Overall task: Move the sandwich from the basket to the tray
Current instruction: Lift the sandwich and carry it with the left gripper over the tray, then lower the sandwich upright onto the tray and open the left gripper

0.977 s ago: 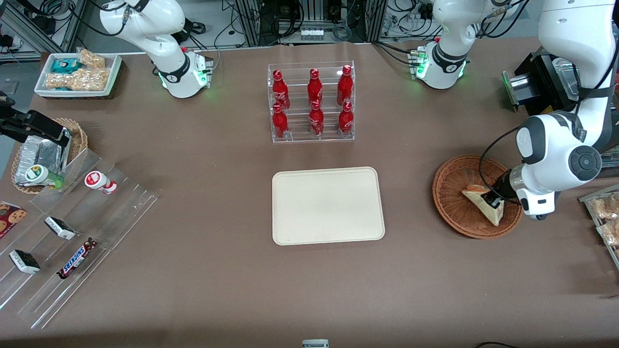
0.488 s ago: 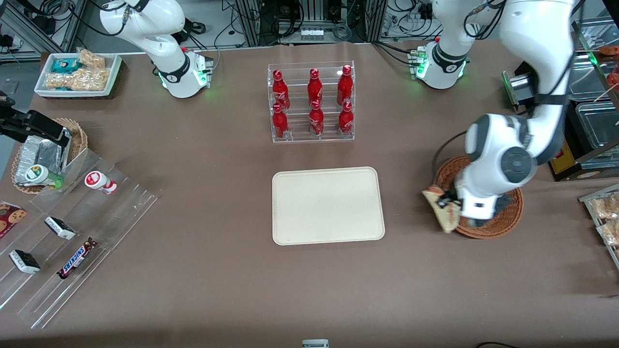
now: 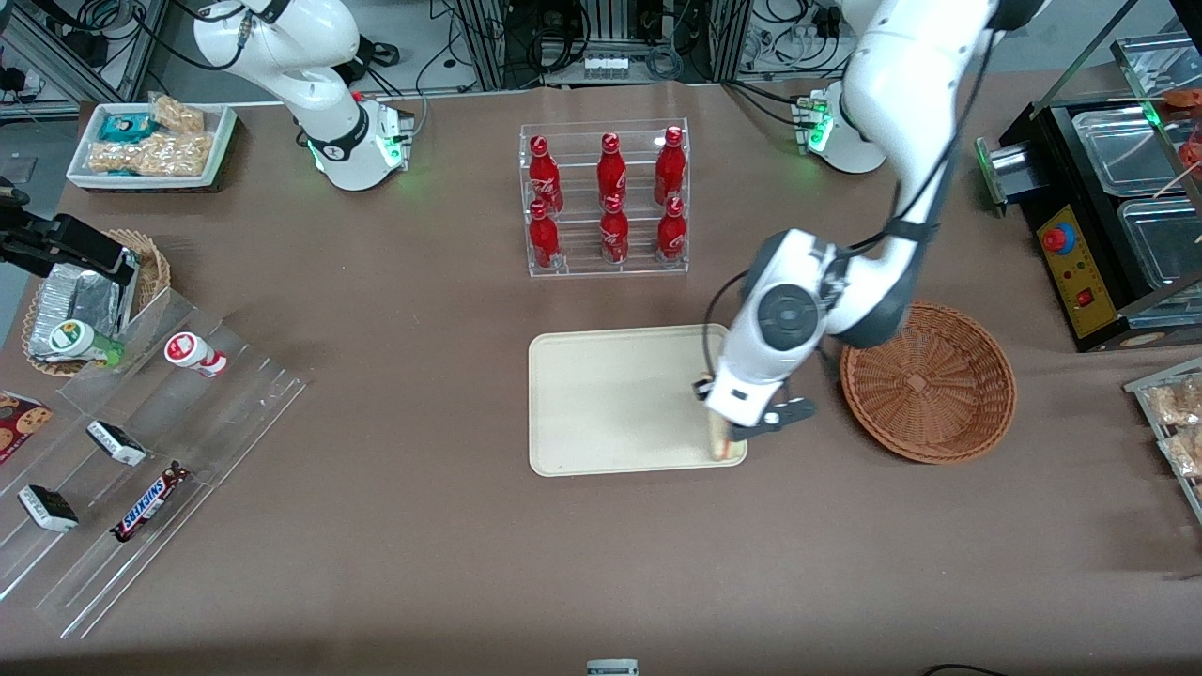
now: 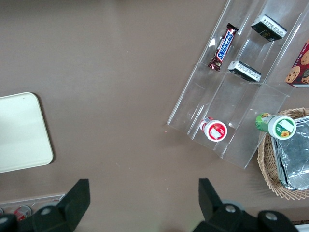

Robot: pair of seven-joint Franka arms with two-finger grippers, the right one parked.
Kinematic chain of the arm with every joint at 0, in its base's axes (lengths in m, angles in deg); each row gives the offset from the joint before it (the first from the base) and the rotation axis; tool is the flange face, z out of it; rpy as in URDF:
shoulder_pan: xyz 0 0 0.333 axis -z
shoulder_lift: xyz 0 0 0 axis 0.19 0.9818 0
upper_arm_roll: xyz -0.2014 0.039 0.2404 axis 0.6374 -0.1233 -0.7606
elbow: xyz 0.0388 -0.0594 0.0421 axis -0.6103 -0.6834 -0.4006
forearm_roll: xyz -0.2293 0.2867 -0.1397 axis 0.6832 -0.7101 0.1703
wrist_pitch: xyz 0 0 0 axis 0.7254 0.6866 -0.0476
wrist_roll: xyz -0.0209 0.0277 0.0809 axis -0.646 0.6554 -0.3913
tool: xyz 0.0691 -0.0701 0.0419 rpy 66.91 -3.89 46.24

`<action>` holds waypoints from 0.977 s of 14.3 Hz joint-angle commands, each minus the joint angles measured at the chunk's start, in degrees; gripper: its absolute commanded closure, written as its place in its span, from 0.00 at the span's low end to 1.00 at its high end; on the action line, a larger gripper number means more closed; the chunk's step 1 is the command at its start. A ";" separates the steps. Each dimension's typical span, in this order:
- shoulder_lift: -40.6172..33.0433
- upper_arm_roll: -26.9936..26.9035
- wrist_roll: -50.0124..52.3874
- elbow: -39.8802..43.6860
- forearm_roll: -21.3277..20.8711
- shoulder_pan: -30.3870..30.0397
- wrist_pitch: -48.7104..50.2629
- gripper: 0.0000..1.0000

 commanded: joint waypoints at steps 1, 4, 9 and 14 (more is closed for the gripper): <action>3.53 -1.11 0.49 3.26 0.69 4.36 -4.30 0.92; 5.56 -1.02 2.09 3.17 0.33 6.48 -9.42 0.92; 6.08 -1.11 3.84 3.26 0.34 8.33 -9.43 0.91; 6.88 -1.02 5.86 3.52 0.77 8.77 -9.60 0.84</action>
